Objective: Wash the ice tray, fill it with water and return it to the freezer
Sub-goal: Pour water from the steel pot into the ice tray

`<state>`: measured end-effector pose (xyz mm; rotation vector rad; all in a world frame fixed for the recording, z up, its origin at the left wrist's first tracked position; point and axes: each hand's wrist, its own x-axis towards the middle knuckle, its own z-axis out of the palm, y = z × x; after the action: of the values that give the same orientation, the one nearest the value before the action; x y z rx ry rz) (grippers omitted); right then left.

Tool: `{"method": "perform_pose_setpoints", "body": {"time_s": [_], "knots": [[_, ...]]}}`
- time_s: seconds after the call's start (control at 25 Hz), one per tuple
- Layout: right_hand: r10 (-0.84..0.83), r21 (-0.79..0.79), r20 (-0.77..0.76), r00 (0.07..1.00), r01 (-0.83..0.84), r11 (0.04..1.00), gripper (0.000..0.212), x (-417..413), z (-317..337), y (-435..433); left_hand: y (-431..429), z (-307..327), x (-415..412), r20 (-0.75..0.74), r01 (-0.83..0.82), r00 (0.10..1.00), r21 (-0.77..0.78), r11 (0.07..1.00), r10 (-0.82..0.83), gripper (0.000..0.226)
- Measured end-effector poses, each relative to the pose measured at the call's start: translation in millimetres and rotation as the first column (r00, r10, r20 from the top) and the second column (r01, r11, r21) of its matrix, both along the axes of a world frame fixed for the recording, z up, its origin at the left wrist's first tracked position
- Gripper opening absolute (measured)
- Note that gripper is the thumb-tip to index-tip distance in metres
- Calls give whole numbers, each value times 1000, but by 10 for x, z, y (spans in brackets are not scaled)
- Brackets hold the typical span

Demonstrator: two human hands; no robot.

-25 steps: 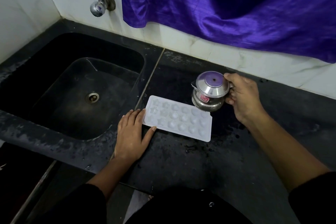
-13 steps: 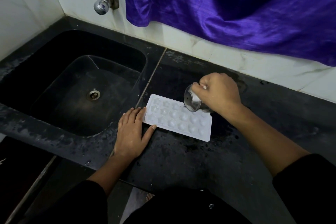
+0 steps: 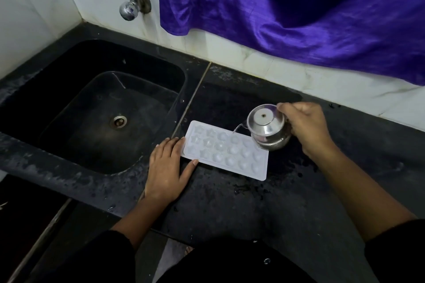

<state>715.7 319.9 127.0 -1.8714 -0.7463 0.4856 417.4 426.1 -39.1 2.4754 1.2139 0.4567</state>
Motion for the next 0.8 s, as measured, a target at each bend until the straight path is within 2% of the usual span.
{"method": "perform_pose_setpoints", "body": {"time_s": [0.12,0.2,0.24,0.36,0.44,0.52,0.6,0.72,0.8], "knots": [[-85,130,-293,952,127,983,39,54,-23,-181,-2,15,7,2,3,1000,3,1000,-3,72],[-89,178,-347,933,159,971,44,70,15,-245,-7,20,11,4,5,1000,5,1000,-5,72],[-96,172,-319,943,157,973,44,69,38,-251,-7,24,10,4,3,1000,5,1000,-3,72],[-63,82,-32,998,65,995,44,81,59,-205,-11,35,10,6,2,1000,4,1000,-2,71],[39,-44,201,979,-30,999,51,65,61,-144,-9,40,11,5,5,1000,5,1000,-5,72],[154,-204,422,893,-72,976,53,9,48,-73,-9,42,11,4,4,1000,5,1000,-4,72],[253,-326,563,787,-70,943,52,-97,37,2,-9,43,10,3,5,1000,5,1000,-5,73],[346,-414,669,658,-57,909,47,-236,14,107,-11,41,7,4,4,1000,-1,1000,-4,72],[366,-430,694,619,-50,901,46,-292,7,145,-12,38,7,3,1,1000,-5,1000,-1,73]]}}
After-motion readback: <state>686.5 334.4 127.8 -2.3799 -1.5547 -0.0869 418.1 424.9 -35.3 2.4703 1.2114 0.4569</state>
